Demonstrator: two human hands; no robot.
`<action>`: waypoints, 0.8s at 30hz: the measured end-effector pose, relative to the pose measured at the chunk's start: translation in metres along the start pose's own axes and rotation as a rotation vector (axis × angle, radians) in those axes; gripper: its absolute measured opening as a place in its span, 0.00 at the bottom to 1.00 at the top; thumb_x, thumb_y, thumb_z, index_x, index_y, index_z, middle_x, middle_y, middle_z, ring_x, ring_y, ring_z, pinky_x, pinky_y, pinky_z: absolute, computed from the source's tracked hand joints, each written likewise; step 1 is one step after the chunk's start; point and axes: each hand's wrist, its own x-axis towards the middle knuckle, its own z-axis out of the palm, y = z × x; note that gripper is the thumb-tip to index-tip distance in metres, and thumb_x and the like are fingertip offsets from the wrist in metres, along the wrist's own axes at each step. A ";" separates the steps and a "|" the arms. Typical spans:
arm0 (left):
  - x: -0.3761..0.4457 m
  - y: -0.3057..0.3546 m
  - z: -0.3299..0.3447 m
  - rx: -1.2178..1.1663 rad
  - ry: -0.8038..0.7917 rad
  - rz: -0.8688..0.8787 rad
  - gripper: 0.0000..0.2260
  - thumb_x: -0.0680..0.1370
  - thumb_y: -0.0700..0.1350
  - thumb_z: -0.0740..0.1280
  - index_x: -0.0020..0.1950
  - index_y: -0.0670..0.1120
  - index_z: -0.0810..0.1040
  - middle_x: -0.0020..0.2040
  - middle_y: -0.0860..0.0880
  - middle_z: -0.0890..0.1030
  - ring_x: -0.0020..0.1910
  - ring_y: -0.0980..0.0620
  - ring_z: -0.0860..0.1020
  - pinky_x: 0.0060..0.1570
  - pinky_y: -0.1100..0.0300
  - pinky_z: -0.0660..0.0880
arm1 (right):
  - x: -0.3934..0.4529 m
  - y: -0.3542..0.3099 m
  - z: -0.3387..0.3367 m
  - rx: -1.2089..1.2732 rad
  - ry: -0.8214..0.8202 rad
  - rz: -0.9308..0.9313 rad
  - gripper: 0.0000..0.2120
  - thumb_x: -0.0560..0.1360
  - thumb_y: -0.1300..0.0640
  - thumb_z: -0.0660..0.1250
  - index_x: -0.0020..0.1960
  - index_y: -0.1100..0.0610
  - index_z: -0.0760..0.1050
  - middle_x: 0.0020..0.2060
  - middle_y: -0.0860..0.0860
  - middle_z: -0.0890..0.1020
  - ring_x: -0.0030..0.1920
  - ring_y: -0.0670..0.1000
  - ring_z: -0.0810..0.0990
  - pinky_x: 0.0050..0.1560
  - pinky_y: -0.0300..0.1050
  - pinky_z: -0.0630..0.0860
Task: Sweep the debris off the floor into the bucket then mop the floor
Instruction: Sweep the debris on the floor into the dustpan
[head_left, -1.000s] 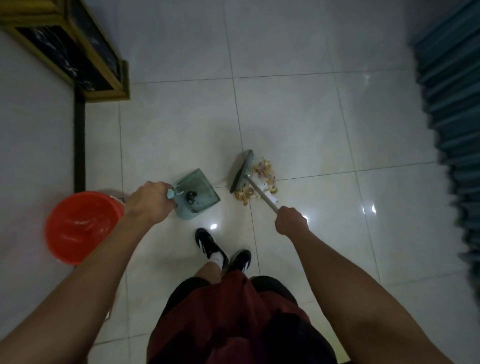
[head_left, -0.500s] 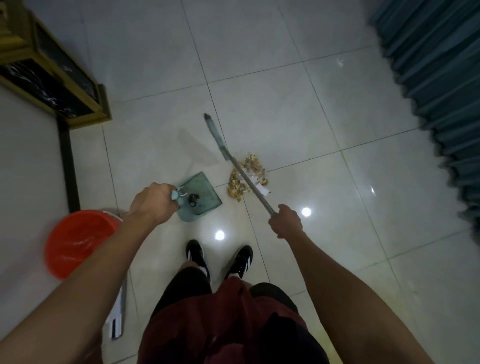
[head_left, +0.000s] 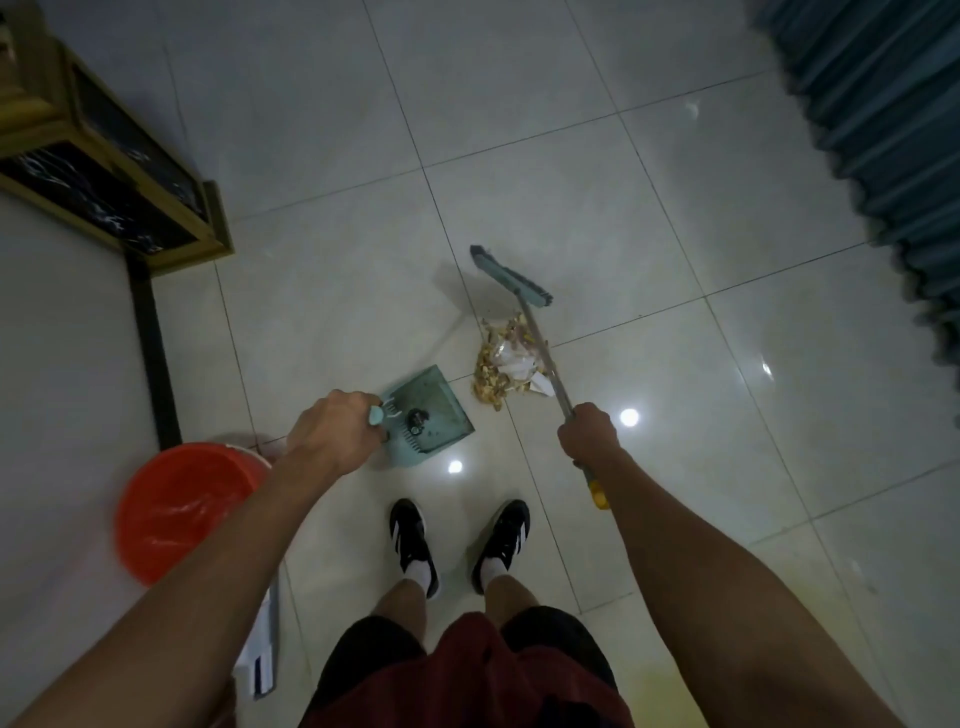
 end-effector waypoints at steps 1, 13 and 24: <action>0.003 -0.001 0.002 0.004 0.001 0.002 0.08 0.75 0.50 0.68 0.53 0.52 0.82 0.50 0.43 0.83 0.48 0.39 0.81 0.42 0.55 0.75 | 0.006 -0.002 -0.003 -0.005 0.010 0.002 0.11 0.76 0.64 0.61 0.57 0.64 0.74 0.42 0.55 0.77 0.33 0.54 0.80 0.28 0.44 0.79; 0.034 -0.009 0.012 -0.012 0.028 0.001 0.04 0.75 0.49 0.67 0.46 0.53 0.80 0.43 0.46 0.82 0.42 0.41 0.81 0.41 0.54 0.78 | 0.047 0.008 -0.017 -0.254 -0.058 0.017 0.16 0.78 0.62 0.59 0.64 0.63 0.74 0.47 0.56 0.79 0.39 0.55 0.81 0.28 0.41 0.74; 0.042 0.009 0.022 -0.123 0.013 -0.016 0.03 0.76 0.46 0.67 0.44 0.52 0.81 0.42 0.46 0.81 0.42 0.40 0.80 0.41 0.55 0.76 | -0.012 0.030 0.038 -0.328 -0.183 -0.079 0.17 0.79 0.62 0.60 0.67 0.62 0.70 0.54 0.58 0.79 0.44 0.53 0.80 0.37 0.43 0.79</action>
